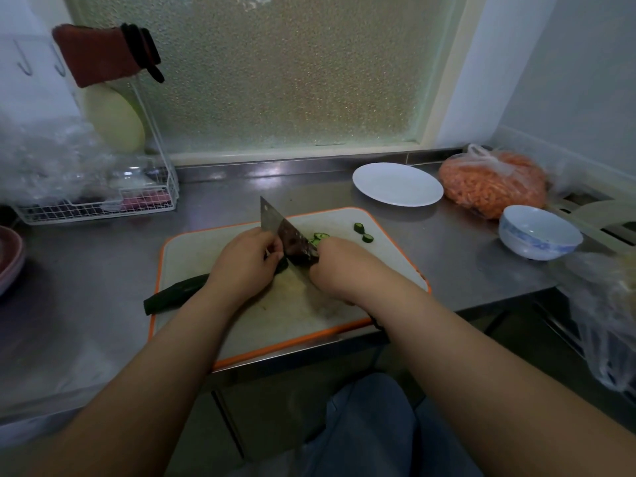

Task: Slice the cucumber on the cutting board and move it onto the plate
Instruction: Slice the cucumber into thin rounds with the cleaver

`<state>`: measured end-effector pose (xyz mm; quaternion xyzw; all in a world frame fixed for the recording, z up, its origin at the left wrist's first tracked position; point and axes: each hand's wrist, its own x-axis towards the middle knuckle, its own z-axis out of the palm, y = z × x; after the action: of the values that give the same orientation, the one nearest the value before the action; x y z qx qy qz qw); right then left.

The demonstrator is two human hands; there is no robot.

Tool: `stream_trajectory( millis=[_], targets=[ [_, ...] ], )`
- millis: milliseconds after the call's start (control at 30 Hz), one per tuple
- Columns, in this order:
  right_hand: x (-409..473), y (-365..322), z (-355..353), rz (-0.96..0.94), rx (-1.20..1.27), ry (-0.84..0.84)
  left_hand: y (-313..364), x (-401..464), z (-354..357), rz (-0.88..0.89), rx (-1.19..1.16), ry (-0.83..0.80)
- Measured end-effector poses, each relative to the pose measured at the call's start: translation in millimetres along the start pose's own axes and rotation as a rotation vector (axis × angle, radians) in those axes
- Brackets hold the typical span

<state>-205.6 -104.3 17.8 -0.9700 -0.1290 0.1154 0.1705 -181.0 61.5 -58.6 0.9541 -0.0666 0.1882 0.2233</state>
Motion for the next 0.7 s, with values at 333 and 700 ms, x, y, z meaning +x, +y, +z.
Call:
stream_trajectory(
  millis=[333,700],
  targets=[
    [3,-5,2,0.017,-0.015,-0.012,1,0,-1,0.013,0.001,0.01],
    [14,-1,13,0.061,-0.034,-0.076,0,-2,1,0.028,0.008,0.033]
  ],
)
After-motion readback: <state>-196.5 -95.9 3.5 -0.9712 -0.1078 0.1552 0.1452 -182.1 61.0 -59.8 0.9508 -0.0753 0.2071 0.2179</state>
